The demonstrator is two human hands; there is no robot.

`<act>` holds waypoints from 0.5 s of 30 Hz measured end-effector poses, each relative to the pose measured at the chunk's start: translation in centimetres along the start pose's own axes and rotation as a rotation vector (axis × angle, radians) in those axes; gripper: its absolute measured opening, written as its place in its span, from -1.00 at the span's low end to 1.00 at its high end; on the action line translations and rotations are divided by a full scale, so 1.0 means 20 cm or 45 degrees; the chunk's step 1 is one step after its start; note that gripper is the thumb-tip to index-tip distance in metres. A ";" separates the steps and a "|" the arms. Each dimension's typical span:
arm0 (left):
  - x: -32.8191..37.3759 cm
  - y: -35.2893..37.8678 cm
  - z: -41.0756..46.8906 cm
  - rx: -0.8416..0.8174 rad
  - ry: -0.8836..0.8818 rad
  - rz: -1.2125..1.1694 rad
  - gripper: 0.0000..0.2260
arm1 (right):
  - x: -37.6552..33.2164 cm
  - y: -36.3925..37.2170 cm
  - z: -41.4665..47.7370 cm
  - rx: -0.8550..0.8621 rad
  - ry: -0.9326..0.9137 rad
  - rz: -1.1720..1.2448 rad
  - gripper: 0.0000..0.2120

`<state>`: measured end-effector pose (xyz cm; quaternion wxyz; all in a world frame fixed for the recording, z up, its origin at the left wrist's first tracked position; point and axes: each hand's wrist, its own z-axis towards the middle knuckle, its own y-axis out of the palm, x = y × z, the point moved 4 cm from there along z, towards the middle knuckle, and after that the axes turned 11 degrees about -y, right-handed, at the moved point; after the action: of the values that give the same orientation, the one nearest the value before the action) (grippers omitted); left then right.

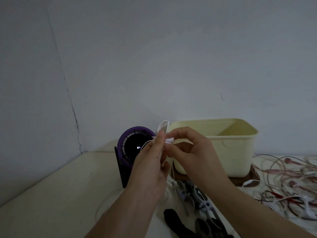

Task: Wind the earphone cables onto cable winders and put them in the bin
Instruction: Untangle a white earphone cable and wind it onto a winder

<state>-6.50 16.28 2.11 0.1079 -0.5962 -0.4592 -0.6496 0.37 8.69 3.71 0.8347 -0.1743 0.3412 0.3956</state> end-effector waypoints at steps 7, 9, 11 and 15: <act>0.00 0.01 -0.01 0.011 0.009 -0.038 -0.80 | 0.01 -0.02 0.01 0.009 0.027 -0.072 -0.96; 0.00 0.02 -0.02 -0.005 0.023 -0.027 -0.78 | 0.01 -0.02 0.02 0.016 0.028 -0.112 -0.95; 0.00 0.02 -0.03 -0.040 0.046 0.032 -0.77 | 0.01 -0.04 0.02 0.023 0.013 -0.167 -0.95; 0.03 -0.01 -0.01 -0.043 0.195 0.370 -0.75 | 0.00 -0.09 0.05 0.051 -0.006 -0.250 -0.93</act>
<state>-6.84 16.46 2.54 0.2254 -0.6066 -0.3478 -0.6784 2.20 8.12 4.38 0.8735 -0.1892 0.3285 0.3054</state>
